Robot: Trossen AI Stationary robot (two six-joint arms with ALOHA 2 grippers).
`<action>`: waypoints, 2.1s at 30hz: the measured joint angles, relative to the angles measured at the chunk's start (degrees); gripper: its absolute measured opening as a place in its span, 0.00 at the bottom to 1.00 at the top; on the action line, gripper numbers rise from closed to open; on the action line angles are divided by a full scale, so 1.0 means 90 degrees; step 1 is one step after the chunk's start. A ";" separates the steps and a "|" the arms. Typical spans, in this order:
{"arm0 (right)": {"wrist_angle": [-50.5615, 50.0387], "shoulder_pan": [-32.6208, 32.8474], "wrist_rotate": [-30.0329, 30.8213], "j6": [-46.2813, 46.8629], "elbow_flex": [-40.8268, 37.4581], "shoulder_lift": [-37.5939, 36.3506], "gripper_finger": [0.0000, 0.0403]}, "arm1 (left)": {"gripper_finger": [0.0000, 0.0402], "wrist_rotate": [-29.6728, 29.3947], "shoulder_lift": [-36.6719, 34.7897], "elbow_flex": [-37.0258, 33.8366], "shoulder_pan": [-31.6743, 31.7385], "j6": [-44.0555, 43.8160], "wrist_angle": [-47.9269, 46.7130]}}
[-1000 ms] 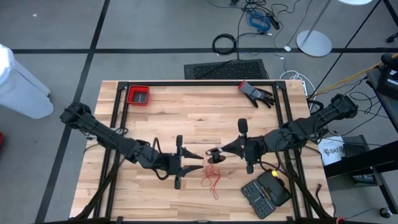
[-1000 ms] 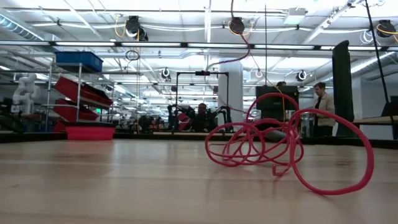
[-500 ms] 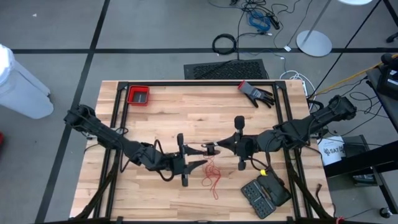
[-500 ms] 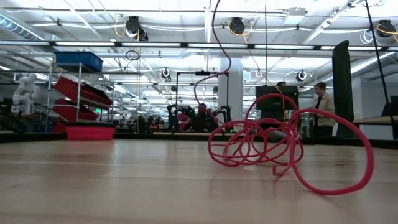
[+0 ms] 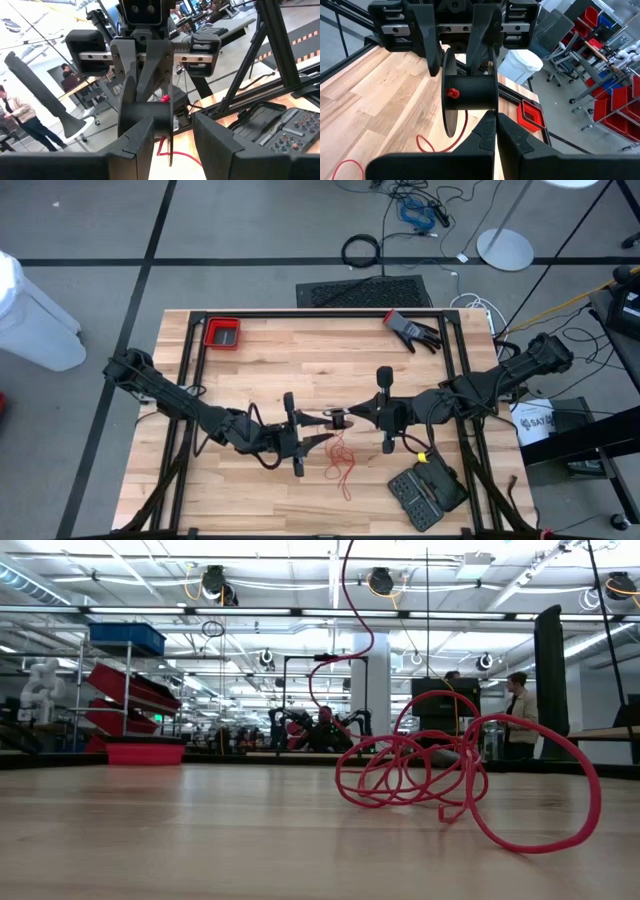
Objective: Coil cords
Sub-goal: Coil the red wire onto the spool
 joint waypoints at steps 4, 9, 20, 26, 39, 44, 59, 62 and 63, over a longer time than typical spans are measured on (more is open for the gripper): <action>0.0000 0.0000 -0.0002 0.0007 0.0001 0.0000 0.00 | 0.35 -0.0023 0.0000 0.0000 0.0000 -0.0007 0.0007; 0.0000 0.0000 -0.0002 0.0016 0.0002 0.0000 0.00 | 0.31 -0.0256 0.0000 0.0000 -0.0002 -0.0039 0.0033; -0.0024 -0.0015 0.0000 0.0019 0.0000 -0.0005 0.00 | 0.07 -0.0303 0.0000 0.0000 -0.0005 -0.0260 0.0104; -0.0086 -0.0015 -0.0044 0.0026 0.0002 -0.0005 0.00 | 0.02 -0.0146 0.0000 0.0000 -0.0005 -0.0381 0.0068; -0.0592 -0.0012 0.0072 0.0710 0.0002 -0.0005 0.13 | 0.02 -0.0211 -0.0005 0.0000 -0.0002 -0.0376 -0.0114; -0.1019 -0.0016 0.0284 0.1143 0.0002 -0.0005 0.22 | 0.02 -0.0306 -0.0005 0.0000 -0.0005 -0.0306 -0.0276; -0.0811 -0.0564 -0.0780 0.2313 -0.0539 0.0007 0.33 | 0.02 -0.0664 -0.0634 0.0000 -0.0271 0.0012 -0.0769; 0.0042 -0.0850 -0.1206 0.2128 -0.1118 0.0005 0.33 | 0.02 -0.0661 -0.0988 0.0000 -0.0407 -0.0022 -0.1342; 0.0339 -0.0958 -0.1333 0.2112 -0.1351 0.0006 0.34 | 0.02 -0.0661 -0.1108 0.0000 -0.0461 -0.0025 -0.1559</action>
